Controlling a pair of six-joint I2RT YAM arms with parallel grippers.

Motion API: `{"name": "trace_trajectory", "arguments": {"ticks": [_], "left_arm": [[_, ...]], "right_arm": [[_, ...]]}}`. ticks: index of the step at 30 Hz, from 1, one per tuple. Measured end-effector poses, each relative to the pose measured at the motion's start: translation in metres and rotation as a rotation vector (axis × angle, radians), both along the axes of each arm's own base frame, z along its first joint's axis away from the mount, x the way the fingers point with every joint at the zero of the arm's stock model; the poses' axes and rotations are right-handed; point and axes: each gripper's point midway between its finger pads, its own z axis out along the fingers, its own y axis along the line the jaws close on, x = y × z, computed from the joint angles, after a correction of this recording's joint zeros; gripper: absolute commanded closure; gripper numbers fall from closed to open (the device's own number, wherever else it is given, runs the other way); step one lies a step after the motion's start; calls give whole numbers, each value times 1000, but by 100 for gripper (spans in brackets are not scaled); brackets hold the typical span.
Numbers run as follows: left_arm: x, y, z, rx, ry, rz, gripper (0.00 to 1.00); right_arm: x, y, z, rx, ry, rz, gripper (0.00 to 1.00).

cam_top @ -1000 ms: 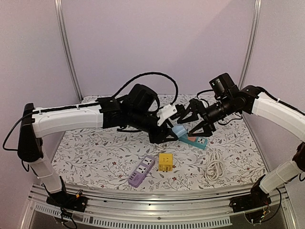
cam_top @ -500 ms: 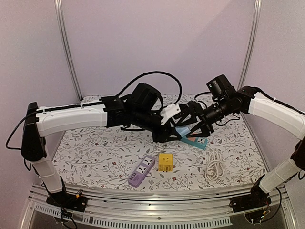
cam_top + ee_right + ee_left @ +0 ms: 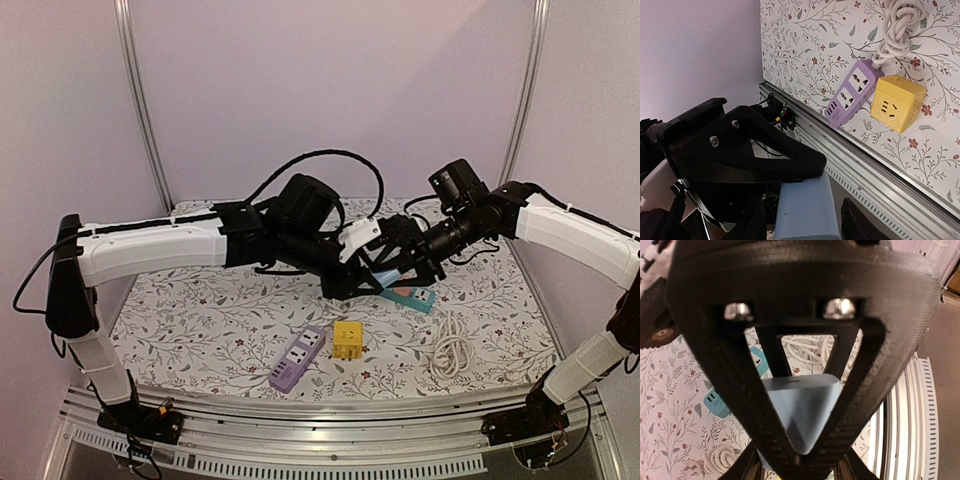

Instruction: Insert the plug

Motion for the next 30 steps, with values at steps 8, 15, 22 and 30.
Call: {"name": "trace_trajectory", "arguments": {"ticks": [8, 15, 22, 30], "left_arm": [[1, 0, 0, 2, -3, 3, 100], [0, 0, -1, 5, 6, 4, 82], [3, -3, 1, 3, -30, 29, 1], [4, 0, -2, 10, -63, 62, 0]], "right_arm": [[-1, 0, 0, 2, -3, 8, 73], [-2, -1, -2, -4, -30, 31, 100], [-2, -1, -3, -6, -36, 31, 100], [4, -6, -5, -53, -98, 26, 100]]}}
